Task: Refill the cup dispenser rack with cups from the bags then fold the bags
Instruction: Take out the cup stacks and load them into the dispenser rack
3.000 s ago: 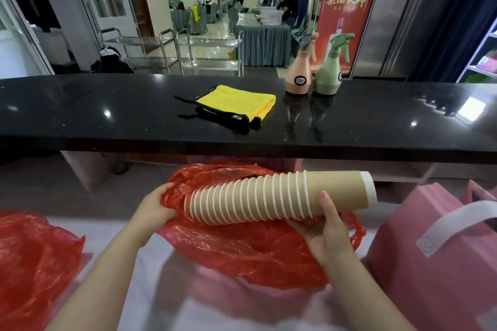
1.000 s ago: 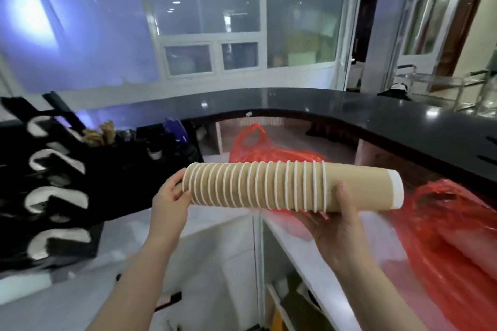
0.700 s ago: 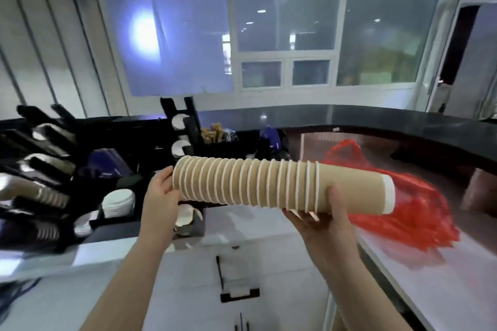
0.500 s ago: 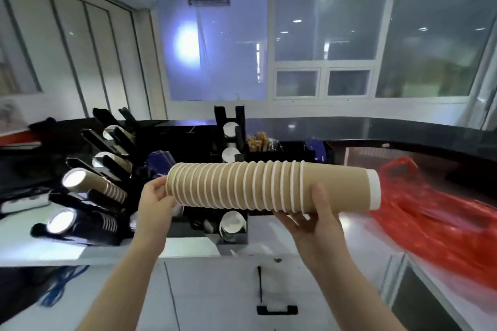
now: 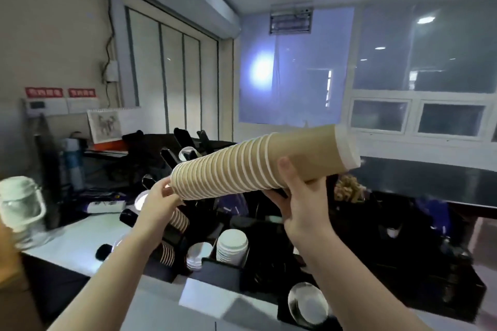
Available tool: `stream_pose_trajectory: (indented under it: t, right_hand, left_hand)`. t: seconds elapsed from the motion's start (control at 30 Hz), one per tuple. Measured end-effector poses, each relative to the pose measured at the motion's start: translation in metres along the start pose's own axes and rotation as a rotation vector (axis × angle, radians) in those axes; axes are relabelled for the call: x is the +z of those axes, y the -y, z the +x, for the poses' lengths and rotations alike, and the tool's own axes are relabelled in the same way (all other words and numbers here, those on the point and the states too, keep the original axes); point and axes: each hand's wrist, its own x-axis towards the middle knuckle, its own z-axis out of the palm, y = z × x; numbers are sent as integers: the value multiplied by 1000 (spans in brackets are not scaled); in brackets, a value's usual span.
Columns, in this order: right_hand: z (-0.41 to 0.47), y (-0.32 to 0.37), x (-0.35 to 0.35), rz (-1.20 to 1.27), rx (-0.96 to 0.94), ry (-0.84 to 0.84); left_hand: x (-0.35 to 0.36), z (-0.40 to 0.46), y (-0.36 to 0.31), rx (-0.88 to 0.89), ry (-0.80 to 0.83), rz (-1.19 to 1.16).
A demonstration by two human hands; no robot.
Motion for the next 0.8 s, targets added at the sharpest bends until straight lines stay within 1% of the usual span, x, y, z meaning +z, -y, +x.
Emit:
stream_pose_trajectory:
  t: [0.2, 0.27, 0.33, 0.43, 0.53, 0.63, 0.73, 0.8]
  right_hand:
    - [71, -22, 39, -56, -76, 123]
    - [89, -27, 54, -80, -98, 161]
    - [106, -33, 69, -134, -129, 202]
    - [129, -43, 95, -300, -255, 195]
    - [148, -55, 126, -453, -385, 191]
    - [170, -72, 154, -546, -418, 193]
    - [191, -88, 184, -654, -439, 176]
    - [203, -96, 201, -727, -440, 160]
  left_hand:
    - [-17, 81, 1, -3, -105, -126]
    - [-23, 101, 0, -32, -98, -173]
    - [-30, 123, 3, -43, -63, -166]
    - [-40, 164, 6, -54, -40, -113]
    - [-51, 205, 9, -63, 42, -11]
    - [-59, 244, 10, -48, 135, 109]
    - [-69, 279, 12, -21, 145, 207]
    - [-76, 298, 19, -12, 186, 245]
